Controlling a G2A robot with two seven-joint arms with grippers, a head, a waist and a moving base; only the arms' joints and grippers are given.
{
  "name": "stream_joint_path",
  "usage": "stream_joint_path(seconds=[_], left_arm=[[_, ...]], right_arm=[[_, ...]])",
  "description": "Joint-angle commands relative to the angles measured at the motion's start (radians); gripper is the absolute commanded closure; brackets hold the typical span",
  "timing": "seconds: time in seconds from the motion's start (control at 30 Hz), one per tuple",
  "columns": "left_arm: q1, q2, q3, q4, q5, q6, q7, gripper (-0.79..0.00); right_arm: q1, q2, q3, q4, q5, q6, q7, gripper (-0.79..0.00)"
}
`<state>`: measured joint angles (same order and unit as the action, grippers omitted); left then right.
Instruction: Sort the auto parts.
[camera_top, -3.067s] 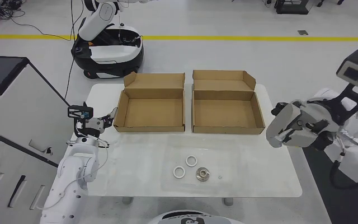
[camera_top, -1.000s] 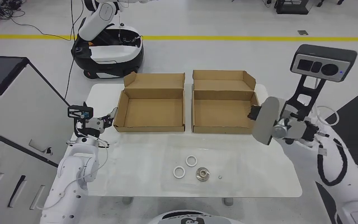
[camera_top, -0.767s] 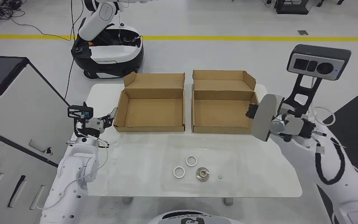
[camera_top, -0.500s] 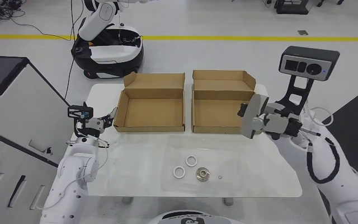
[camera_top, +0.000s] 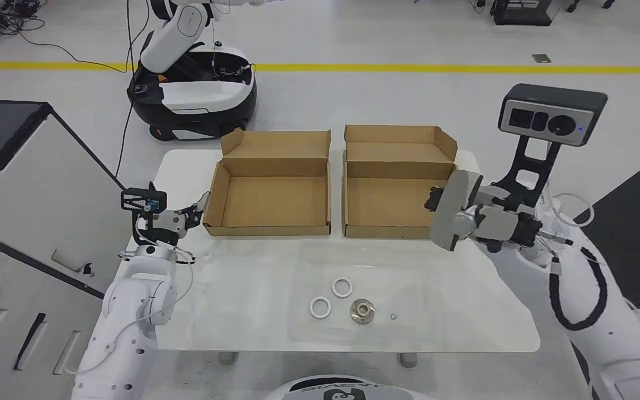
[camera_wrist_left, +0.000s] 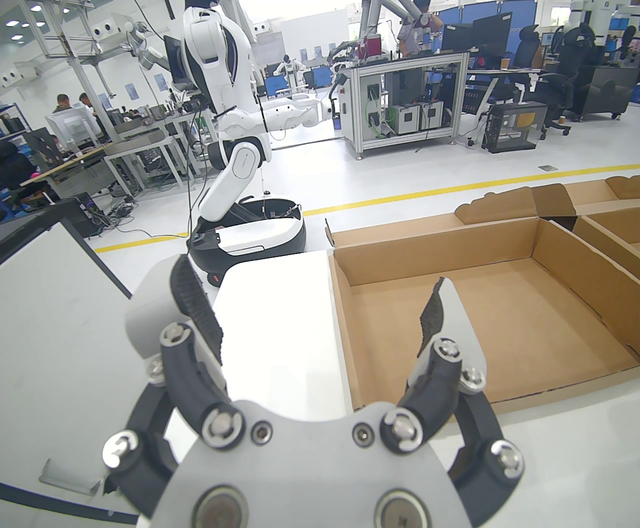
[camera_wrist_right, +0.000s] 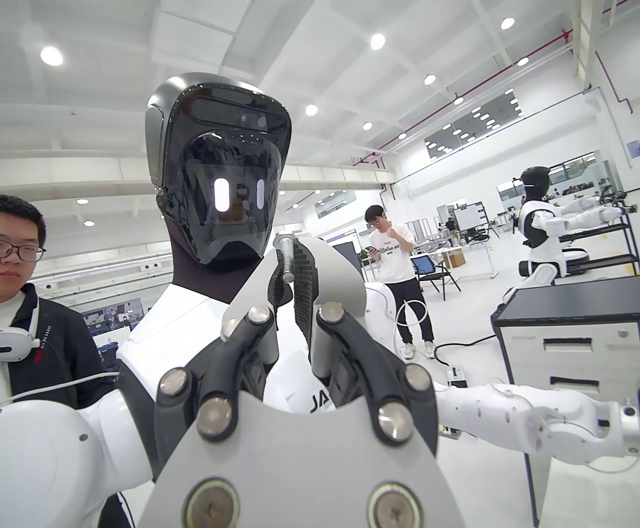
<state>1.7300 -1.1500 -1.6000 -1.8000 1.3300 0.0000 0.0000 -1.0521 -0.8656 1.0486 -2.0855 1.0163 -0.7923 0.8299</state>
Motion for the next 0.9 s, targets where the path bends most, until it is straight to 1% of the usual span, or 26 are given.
stream_joint_path(seconds=[0.0, 0.23, 0.27, 0.37, 0.47, 0.53, 0.63, 0.67, 0.7, 0.77, 0.83, 0.87], left_arm=[[0.0, 0.0, 0.0, 0.0, 0.0, 0.0, 0.0, -0.785], [0.0, 0.0, 0.0, 0.0, 0.0, 0.0, 0.0, -0.785], [0.0, 0.0, 0.0, 0.0, 0.0, 0.0, 0.0, -0.785], [0.0, 0.0, 0.0, 0.0, 0.0, 0.0, 0.0, -0.785], [0.0, 0.0, 0.0, 0.0, 0.0, 0.0, 0.0, -0.785], [0.0, 0.0, 0.0, 0.0, 0.0, 0.0, 0.0, -0.785], [0.0, 0.0, 0.0, 0.0, 0.0, 0.0, 0.0, -0.785], [0.0, 0.0, 0.0, 0.0, 0.0, 0.0, 0.0, -0.785], [0.0, 0.0, 0.0, 0.0, 0.0, 0.0, 0.0, -0.785], [0.0, 0.0, 0.0, 0.0, 0.0, 0.0, 0.0, -0.785], [0.0, 0.0, 0.0, 0.0, 0.0, 0.0, 0.0, -0.785], [0.0, 0.0, 0.0, 0.0, 0.0, 0.0, 0.0, -0.785]], right_arm=[[0.0, 0.0, 0.0, 0.0, 0.0, 0.0, 0.0, 0.0], [0.0, 0.0, 0.0, 0.0, 0.0, 0.0, 0.0, 0.0], [-0.005, 0.001, 0.002, 0.003, -0.019, 0.024, -0.008, 0.0], [-0.022, 0.005, 0.044, 0.018, -0.122, 0.136, -0.058, 0.0], [0.005, 0.018, 0.122, 0.041, -0.23, 0.326, -0.061, 0.0], [0.02, 0.028, 0.181, 0.068, -0.296, 0.431, -0.032, 0.0], [0.04, 0.045, 0.257, 0.121, -0.395, 0.597, 0.043, 0.0], [0.046, 0.05, 0.279, 0.134, -0.422, 0.636, 0.072, 0.0], [0.05, 0.055, 0.297, 0.152, -0.45, 0.669, 0.102, 0.0], [0.062, 0.067, 0.324, 0.183, -0.553, 0.739, 0.175, 0.0], [0.082, 0.076, 0.336, 0.199, -0.644, 0.777, 0.247, 0.0], [0.091, 0.078, 0.338, 0.214, -0.659, 0.793, 0.27, 0.0]])
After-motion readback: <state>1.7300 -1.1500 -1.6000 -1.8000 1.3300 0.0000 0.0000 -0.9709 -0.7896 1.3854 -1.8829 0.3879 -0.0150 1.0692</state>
